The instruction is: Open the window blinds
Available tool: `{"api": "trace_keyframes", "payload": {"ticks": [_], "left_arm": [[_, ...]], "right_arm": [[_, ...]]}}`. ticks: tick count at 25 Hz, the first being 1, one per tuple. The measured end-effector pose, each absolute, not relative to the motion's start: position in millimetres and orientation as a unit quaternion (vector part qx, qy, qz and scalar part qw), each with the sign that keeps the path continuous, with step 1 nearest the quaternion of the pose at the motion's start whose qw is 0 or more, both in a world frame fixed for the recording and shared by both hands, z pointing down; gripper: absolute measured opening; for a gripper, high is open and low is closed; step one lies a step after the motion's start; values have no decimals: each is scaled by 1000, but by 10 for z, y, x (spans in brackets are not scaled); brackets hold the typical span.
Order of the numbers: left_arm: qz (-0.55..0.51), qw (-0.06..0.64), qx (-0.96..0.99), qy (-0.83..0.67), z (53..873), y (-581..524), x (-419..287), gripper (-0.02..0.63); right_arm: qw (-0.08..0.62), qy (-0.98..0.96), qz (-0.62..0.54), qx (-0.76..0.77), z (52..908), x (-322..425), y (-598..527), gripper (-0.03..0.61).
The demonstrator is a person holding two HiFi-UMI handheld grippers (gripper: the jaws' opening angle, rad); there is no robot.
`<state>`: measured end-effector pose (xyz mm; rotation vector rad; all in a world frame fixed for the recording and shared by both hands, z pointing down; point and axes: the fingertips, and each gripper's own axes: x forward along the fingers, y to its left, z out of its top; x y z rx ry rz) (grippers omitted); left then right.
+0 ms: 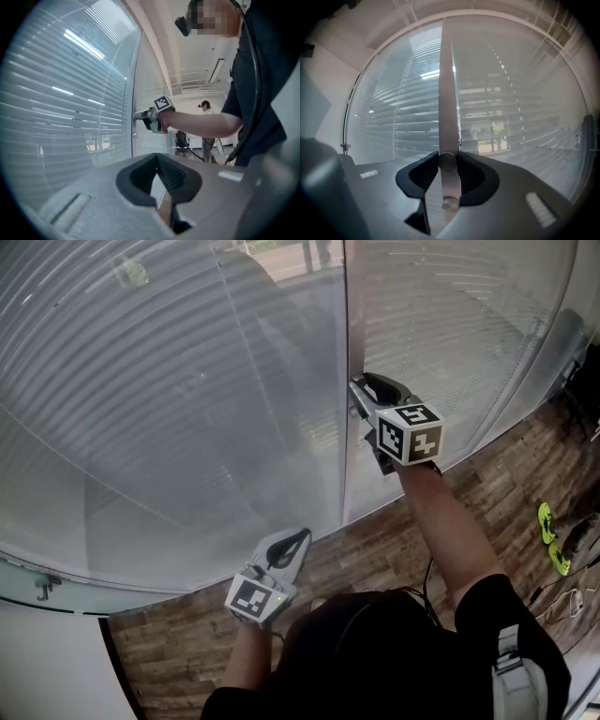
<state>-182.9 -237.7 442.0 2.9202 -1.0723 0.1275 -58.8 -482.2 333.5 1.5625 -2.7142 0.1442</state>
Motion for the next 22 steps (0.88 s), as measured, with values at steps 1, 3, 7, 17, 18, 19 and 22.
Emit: {"api": "trace_keyframes", "payload": {"ticks": [1,3,7,17,18,19,22], "left_arm": [[43,17,938,-343,4420,-2372,-1822,5],[45,18,939,-341,4422,-2368,-1811,5],[45,15,938,-342,4418,-2378,-1818,5],[40,17,936,-348,4429,-2352,-1813,5],[39,16,937,-348,4420,-2342,-1803,5],[38,16,937,-348,4406,-2337,-1795,5],[34,14,936,-350,4372,-2353,-1804,5]], "right_arm": [[-9,-866,60,497,3327,-583,-4823,129],[-23,-865,77,495,3315,-577,-4825,129],[-26,-865,74,496,3315,-586,-4831,129],[-27,-865,73,495,3323,-584,-4821,130],[-27,-866,73,494,3325,-579,-4815,130],[-26,-867,73,493,3327,-572,-4813,132],[-21,-870,66,488,3327,-578,-4819,135]]}}
